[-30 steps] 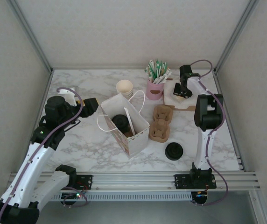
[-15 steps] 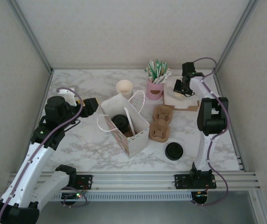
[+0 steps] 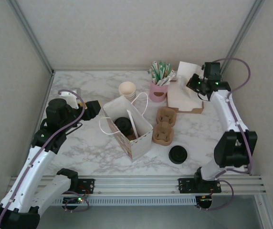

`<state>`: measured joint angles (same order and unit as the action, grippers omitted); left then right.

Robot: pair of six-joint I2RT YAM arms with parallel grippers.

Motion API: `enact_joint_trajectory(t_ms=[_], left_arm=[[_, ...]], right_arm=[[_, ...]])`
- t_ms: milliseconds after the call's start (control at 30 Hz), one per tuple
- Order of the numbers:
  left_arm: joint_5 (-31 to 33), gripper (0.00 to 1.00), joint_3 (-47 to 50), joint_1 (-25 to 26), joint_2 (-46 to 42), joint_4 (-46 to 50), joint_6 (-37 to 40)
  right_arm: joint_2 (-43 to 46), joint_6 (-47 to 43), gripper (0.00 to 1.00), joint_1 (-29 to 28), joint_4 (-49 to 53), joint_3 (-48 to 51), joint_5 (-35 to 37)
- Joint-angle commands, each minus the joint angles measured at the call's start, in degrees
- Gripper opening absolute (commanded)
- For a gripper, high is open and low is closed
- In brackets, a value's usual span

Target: Pack the takeout coffee

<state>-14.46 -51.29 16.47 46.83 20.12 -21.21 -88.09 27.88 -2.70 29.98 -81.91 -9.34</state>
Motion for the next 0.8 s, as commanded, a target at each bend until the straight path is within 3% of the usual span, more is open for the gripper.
enact_joint_trajectory(t_ms=[0, 233, 367, 600, 767], left_arm=[[0.9, 0.76, -1.27, 0.67, -0.75, 0.48, -0.22], [1.44, 0.76, -1.36, 0.69, -0.74, 0.64, -0.07], [1.78, 0.77, -1.49, 0.67, -0.68, 1.1, 0.23], [2.43, 0.76, -1.45, 0.66, -0.42, 1.24, 0.43], [2.27, 0.77, -1.6, 0.68, 0.25, 1.34, 0.34]], right_arm=[[7.99, 3.15, 0.0, -0.02, -4.29, 3.81, -5.99], [23.15, 6.2, 0.0, -0.26, -9.05, 11.43, -10.97], [29.46, 7.28, 0.0, -3.36, -10.46, 12.92, -12.92], [34.45, 6.86, 0.0, -16.42, -11.67, 10.29, -10.77], [32.9, 6.42, 0.0, -29.23, -12.68, 6.85, -7.39]])
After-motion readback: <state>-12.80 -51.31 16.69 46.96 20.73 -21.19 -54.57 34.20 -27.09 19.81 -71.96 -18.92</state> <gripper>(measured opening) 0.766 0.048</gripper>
